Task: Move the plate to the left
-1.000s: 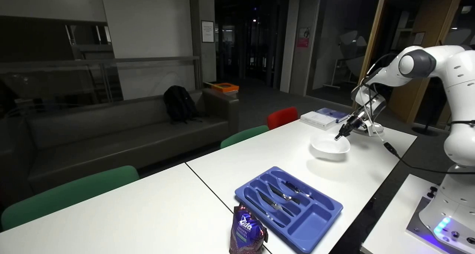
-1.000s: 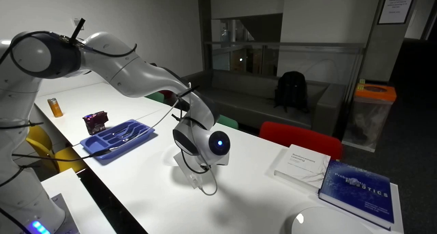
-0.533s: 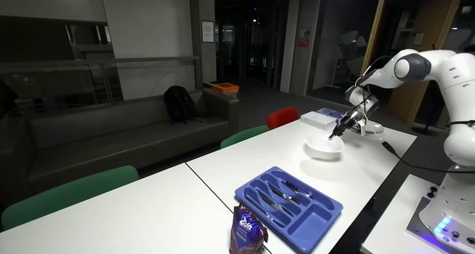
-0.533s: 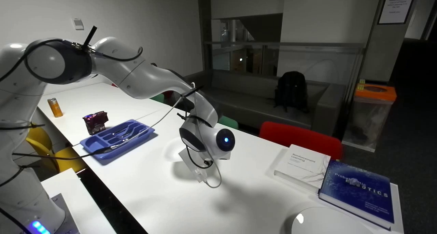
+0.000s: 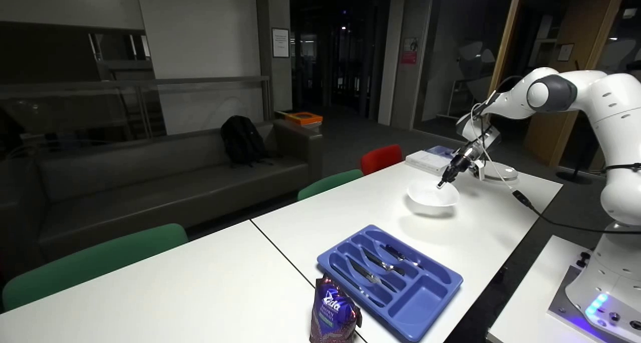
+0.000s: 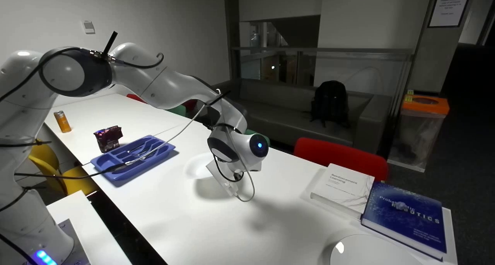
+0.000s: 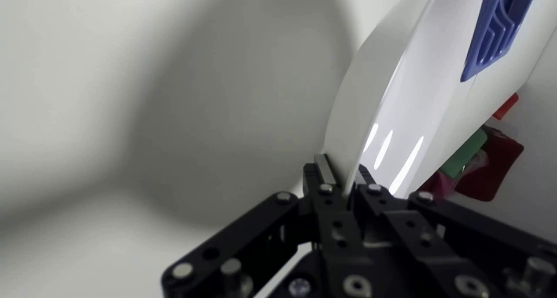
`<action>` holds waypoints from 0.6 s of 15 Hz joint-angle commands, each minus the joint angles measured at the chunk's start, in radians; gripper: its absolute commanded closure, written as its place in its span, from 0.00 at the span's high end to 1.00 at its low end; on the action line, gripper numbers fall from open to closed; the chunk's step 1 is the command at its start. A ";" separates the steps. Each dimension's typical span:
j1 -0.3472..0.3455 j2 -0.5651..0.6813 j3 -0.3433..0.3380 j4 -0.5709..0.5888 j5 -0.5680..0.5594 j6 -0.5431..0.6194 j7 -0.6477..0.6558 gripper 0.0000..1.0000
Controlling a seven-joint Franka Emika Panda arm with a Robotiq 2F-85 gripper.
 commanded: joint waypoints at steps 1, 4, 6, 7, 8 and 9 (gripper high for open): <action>-0.007 0.000 0.012 0.005 -0.021 0.002 0.004 0.02; -0.006 0.010 0.013 0.004 -0.025 0.011 0.004 0.08; -0.006 0.015 0.014 0.004 -0.025 0.012 0.004 0.08; -0.006 0.017 0.014 0.004 -0.025 0.012 0.004 0.08; -0.006 0.018 0.014 0.004 -0.025 0.012 0.004 0.08; -0.006 0.018 0.014 0.004 -0.025 0.012 0.004 0.08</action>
